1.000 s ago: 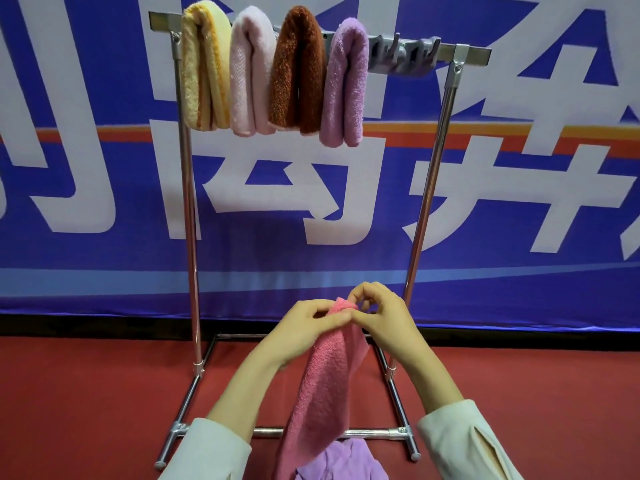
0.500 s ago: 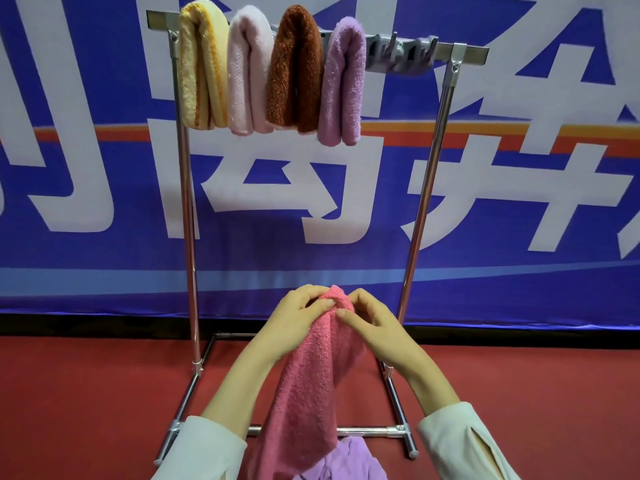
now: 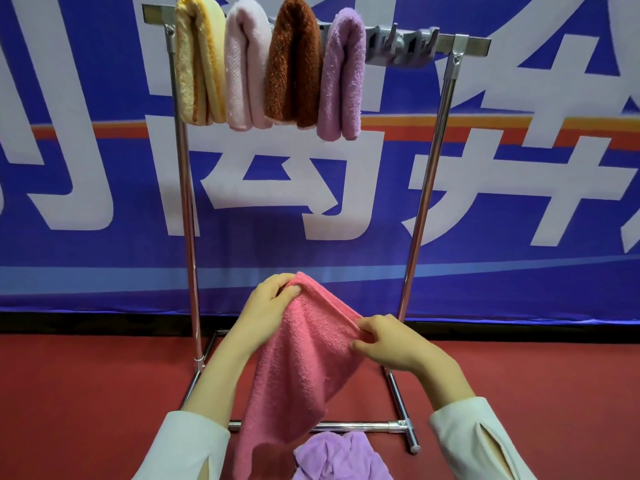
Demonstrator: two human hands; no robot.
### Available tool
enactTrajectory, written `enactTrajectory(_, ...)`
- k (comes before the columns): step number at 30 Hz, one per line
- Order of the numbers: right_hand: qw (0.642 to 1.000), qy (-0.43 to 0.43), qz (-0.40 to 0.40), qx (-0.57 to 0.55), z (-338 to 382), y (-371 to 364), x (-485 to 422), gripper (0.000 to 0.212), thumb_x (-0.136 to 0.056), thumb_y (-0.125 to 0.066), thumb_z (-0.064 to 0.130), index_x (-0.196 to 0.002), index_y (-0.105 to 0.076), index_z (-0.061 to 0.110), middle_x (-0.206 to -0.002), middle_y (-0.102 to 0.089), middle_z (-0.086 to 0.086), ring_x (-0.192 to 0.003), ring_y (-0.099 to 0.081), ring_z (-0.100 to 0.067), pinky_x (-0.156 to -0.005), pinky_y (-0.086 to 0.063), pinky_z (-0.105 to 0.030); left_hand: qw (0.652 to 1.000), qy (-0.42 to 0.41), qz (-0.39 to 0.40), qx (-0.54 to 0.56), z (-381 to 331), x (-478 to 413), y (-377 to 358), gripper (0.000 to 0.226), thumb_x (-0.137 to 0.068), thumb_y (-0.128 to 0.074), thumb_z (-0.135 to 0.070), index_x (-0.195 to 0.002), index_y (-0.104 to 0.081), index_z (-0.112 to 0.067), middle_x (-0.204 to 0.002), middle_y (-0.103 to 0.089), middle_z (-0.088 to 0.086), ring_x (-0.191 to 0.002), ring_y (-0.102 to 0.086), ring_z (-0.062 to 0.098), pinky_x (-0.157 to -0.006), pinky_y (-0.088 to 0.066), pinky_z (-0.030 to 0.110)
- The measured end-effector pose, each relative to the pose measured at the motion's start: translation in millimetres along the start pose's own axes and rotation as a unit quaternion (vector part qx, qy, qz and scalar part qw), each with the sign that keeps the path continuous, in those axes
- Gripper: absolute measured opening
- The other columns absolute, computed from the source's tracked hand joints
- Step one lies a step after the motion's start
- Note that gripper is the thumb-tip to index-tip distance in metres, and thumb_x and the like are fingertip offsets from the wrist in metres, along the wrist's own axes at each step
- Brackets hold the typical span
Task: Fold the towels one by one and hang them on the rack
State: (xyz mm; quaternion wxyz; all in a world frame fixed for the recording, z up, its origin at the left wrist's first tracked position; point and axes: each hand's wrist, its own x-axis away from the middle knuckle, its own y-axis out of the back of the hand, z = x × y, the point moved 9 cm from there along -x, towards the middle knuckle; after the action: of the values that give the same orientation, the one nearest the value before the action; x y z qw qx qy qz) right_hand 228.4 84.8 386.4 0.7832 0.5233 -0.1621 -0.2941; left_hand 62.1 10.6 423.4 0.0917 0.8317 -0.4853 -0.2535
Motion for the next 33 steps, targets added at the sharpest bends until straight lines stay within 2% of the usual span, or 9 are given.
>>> enactTrajectory(5, 0.995, -0.014, 0.055, 0.078, -3, -9, 1, 0.033, -0.092, -0.054, 0.023, -0.063, -0.041, 0.019, -0.073, -0.051, -0.005, -0.076, -0.049, -0.025, -0.064, -0.033, -0.032, 0.999, 0.002, 0.025, -0.047, 7, 1, -6, 0.021, -0.097, -0.052, -0.017, -0.114, -0.064, -0.017, -0.112, -0.062, -0.002, -0.106, -0.056, 0.011, -0.088, -0.035, 0.021)
enactTrajectory(10, 0.995, -0.046, -0.018, 0.084, -12, 6, 1, 0.038, -0.078, -0.073, 0.038, -0.062, -0.047, 0.015, -0.064, -0.052, 0.0, -0.072, -0.048, -0.02, -0.051, -0.028, -0.028, 0.999, 0.003, 0.024, -0.049, 8, 1, -5, 0.021, -0.097, -0.052, -0.018, -0.113, -0.065, -0.017, -0.111, -0.062, -0.003, -0.105, -0.055, 0.01, -0.087, -0.035, 0.021)
enactTrajectory(16, 0.997, -0.058, -0.043, 0.014, -17, 17, 8, 0.043, -0.069, -0.079, 0.049, -0.066, -0.052, 0.016, -0.058, -0.048, 0.004, -0.056, -0.039, -0.008, -0.056, -0.031, -0.029, 1.0, 0.008, 0.008, -0.021, 13, 2, 4, 0.019, -0.096, -0.054, -0.017, -0.111, -0.065, -0.02, -0.111, -0.063, -0.007, -0.106, -0.056, 0.009, -0.089, -0.037, 0.02)
enactTrajectory(20, 0.998, -0.005, 0.047, 0.047, -10, -1, 7, 0.005, -0.082, -0.063, 0.016, -0.079, -0.061, 0.013, -0.076, -0.061, -0.005, -0.07, -0.047, -0.015, -0.065, -0.036, -0.032, 1.0, 0.0, 0.006, -0.023, 11, 2, 5, 0.017, -0.096, -0.053, -0.017, -0.106, -0.063, -0.027, -0.106, -0.061, -0.013, -0.104, -0.055, 0.006, -0.086, -0.037, 0.013)
enactTrajectory(21, 0.996, -0.003, 0.055, 0.073, -9, -5, 7, 0.012, -0.082, -0.058, 0.01, -0.071, -0.055, 0.014, -0.073, -0.057, -0.003, -0.073, -0.047, -0.019, -0.064, -0.033, -0.032, 0.999, -0.004, 0.011, -0.031, 10, 2, 2, 0.017, -0.096, -0.054, -0.017, -0.106, -0.063, -0.027, -0.107, -0.062, -0.01, -0.105, -0.056, 0.007, -0.089, -0.038, 0.017)
enactTrajectory(24, 0.993, -0.007, 0.009, 0.116, -8, 1, 4, 0.019, -0.079, -0.063, 0.011, -0.065, -0.052, 0.018, -0.066, -0.048, 0.002, -0.074, -0.046, -0.019, -0.063, -0.032, -0.03, 0.999, -0.005, 0.013, -0.036, 9, 2, -1, 0.019, -0.096, -0.053, -0.018, -0.11, -0.065, -0.022, -0.111, -0.063, -0.006, -0.106, -0.056, 0.008, -0.094, -0.039, 0.024)
enactTrajectory(26, 0.994, -0.018, -0.034, 0.106, -9, 11, 4, 0.005, -0.076, -0.068, 0.013, -0.075, -0.067, 0.018, -0.067, -0.057, 0.004, -0.075, -0.052, -0.019, -0.063, -0.037, -0.03, 1.0, -0.005, 0.008, -0.029, 6, 2, 1, 0.02, -0.097, -0.052, -0.019, -0.112, -0.065, -0.022, -0.112, -0.062, -0.008, -0.105, -0.055, 0.006, -0.09, -0.037, 0.022)
enactTrajectory(28, 0.995, -0.033, -0.058, 0.077, -10, 17, 4, 0.009, -0.072, -0.073, 0.015, -0.079, -0.072, 0.022, -0.071, -0.065, 0.006, -0.078, -0.059, -0.016, -0.062, -0.039, -0.028, 1.0, -0.008, 0.0, -0.02, 3, 1, 2, 0.02, -0.097, -0.052, -0.019, -0.113, -0.065, -0.021, -0.111, -0.062, -0.01, -0.104, -0.055, 0.005, -0.087, -0.036, 0.018)
enactTrajectory(33, 0.995, -0.052, -0.086, 0.011, -6, 22, 4, 0.018, -0.067, -0.078, 0.015, -0.068, -0.066, 0.029, -0.066, -0.066, 0.011, -0.069, -0.056, -0.006, -0.062, -0.041, -0.026, 1.0, -0.002, -0.021, -0.001, 4, 1, 5, 0.021, -0.096, -0.053, -0.016, -0.114, -0.065, -0.018, -0.114, -0.063, -0.006, -0.106, -0.056, 0.008, -0.093, -0.038, 0.022)
